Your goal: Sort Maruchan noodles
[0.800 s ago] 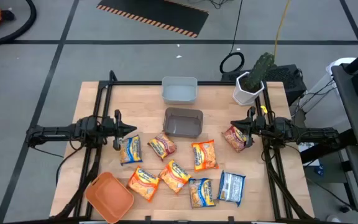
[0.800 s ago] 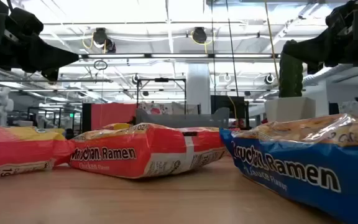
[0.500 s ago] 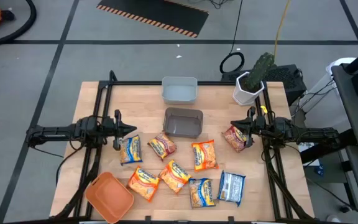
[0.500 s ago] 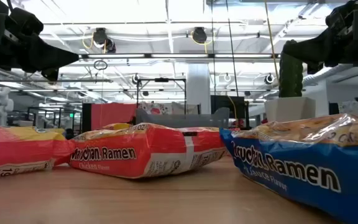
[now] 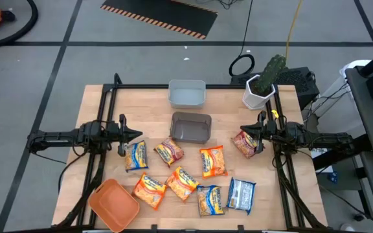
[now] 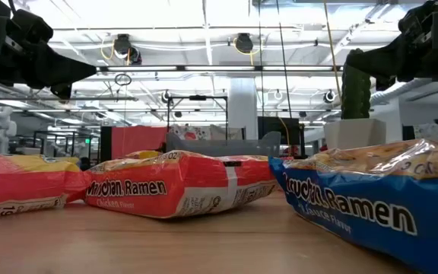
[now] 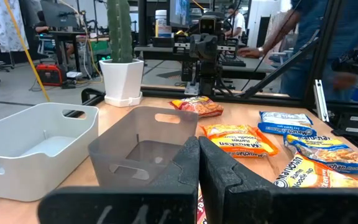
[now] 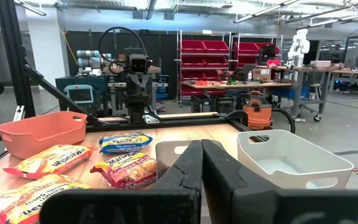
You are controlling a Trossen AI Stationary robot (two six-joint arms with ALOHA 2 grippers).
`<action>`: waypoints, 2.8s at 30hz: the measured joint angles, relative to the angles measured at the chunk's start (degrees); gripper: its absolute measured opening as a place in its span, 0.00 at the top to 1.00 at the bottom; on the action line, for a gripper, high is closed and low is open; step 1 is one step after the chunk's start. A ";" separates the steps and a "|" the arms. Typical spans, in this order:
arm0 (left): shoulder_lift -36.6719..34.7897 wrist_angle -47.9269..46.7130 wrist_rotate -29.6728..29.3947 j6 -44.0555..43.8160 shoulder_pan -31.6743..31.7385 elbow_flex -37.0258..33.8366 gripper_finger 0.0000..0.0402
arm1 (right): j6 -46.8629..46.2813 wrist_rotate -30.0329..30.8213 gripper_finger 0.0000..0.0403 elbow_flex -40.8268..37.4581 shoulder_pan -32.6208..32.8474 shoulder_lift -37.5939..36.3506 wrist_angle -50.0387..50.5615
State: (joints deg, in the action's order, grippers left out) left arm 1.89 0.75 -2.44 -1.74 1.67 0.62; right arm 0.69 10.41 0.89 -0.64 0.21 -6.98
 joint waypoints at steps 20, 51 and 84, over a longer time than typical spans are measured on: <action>0.00 0.01 0.00 0.00 0.00 0.00 1.00 | 0.00 0.00 1.00 -0.01 0.00 0.01 -0.01; 0.02 0.00 -0.01 0.00 0.00 -0.01 1.00 | 0.01 0.00 1.00 0.00 -0.02 0.01 -0.02; 0.02 -0.01 -0.02 0.00 0.00 0.00 1.00 | -5.93 -0.86 1.00 0.00 0.02 0.04 -2.91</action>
State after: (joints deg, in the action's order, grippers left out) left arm 1.91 0.74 -2.45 -1.74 1.68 0.62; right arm -5.24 9.55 0.88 -0.62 0.25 -9.90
